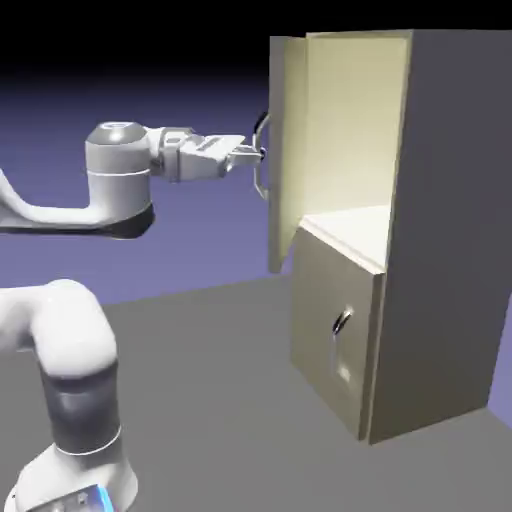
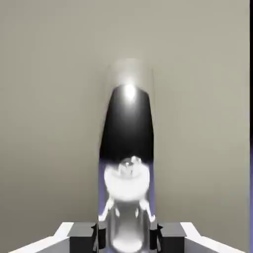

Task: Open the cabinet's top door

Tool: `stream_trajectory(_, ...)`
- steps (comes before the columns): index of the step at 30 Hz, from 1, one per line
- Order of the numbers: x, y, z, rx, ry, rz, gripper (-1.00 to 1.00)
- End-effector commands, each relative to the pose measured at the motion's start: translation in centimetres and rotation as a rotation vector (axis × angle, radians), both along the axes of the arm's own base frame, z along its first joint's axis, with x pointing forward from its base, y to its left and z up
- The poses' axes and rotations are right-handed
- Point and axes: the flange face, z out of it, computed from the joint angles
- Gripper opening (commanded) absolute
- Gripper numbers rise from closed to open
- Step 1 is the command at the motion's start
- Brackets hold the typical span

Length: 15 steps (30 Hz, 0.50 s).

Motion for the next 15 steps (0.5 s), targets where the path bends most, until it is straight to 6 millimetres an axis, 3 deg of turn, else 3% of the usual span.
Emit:
stream_trajectory(1, -0.3, 0.7, 0.0, 0.000, 0.000, -0.028, -1.00)
stream_trajectory(15, -2.3, 12.7, 0.0, 0.000, 0.000, -0.451, -1.00)
